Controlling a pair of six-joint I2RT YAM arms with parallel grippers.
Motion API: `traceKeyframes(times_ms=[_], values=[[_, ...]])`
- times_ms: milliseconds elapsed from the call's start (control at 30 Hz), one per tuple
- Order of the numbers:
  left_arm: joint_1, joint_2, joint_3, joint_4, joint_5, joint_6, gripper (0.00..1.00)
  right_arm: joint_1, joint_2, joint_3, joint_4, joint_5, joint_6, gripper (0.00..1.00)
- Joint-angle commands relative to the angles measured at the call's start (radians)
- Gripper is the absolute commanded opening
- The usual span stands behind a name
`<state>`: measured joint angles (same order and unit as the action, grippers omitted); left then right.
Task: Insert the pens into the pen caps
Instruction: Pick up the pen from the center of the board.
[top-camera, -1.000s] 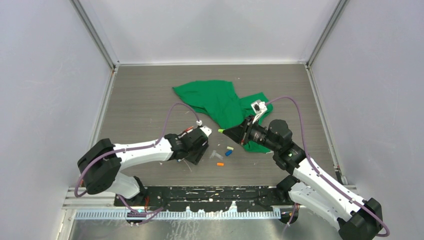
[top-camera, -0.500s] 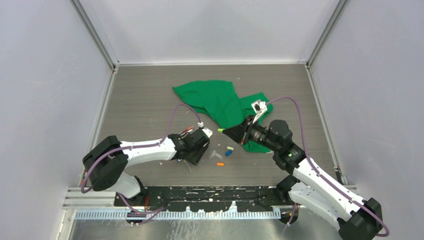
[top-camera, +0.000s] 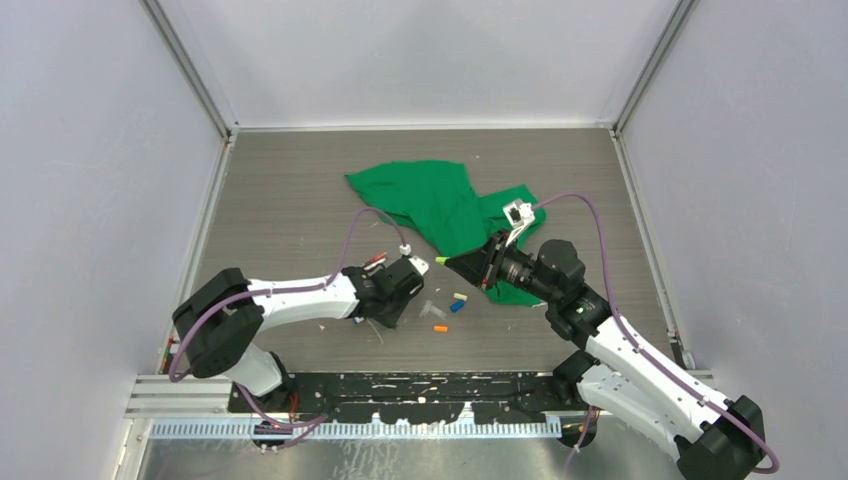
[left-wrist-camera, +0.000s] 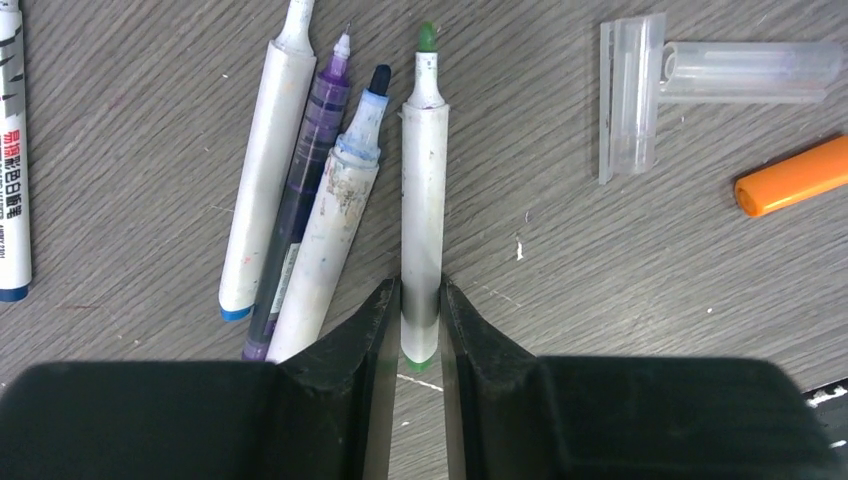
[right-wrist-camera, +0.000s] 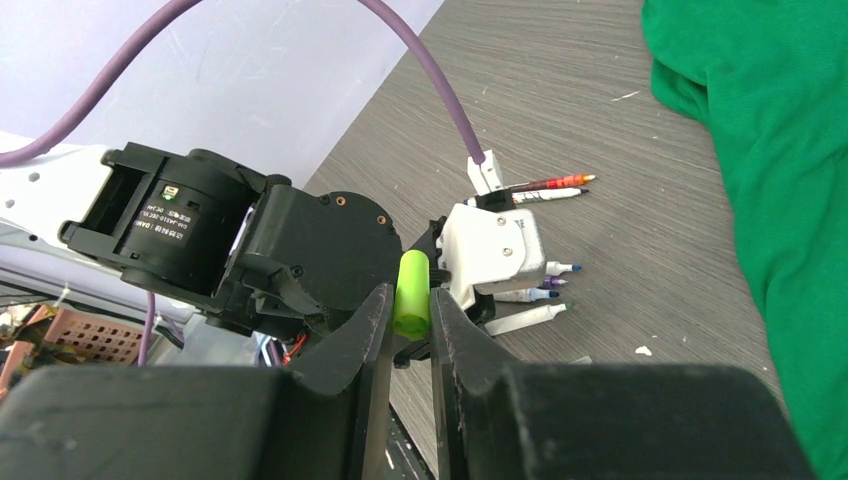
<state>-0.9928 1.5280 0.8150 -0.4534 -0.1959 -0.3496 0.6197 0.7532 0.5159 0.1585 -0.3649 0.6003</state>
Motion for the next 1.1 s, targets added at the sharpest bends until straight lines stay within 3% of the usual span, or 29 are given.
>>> traceKeyframes(times_ms=[0, 200, 367, 667, 867, 1067], values=[[0.003, 0.051, 0.030, -0.025, -0.031, -0.002, 0.20, 0.000, 0.006, 0.001, 0.066, -0.004, 0.009, 0.13], [0.003, 0.050, 0.028, -0.029, -0.045, -0.021, 0.06, -0.001, -0.001, 0.011, 0.021, 0.015, -0.007, 0.13], [0.003, -0.016, 0.012, -0.018, -0.049, -0.036, 0.05, 0.000, -0.016, 0.031, -0.034, 0.037, -0.039, 0.13], [0.004, -0.267, 0.019, -0.033, -0.049, -0.020, 0.05, -0.018, -0.007, 0.091, -0.156, 0.023, -0.091, 0.13], [0.004, -0.451, 0.125, -0.134, -0.028, 0.071, 0.07, -0.081, 0.022, 0.190, -0.282, -0.082, -0.111, 0.13], [0.004, -0.538, 0.230, -0.212, -0.034, 0.211, 0.08, -0.166, 0.090, 0.296, -0.366, -0.265, -0.124, 0.13]])
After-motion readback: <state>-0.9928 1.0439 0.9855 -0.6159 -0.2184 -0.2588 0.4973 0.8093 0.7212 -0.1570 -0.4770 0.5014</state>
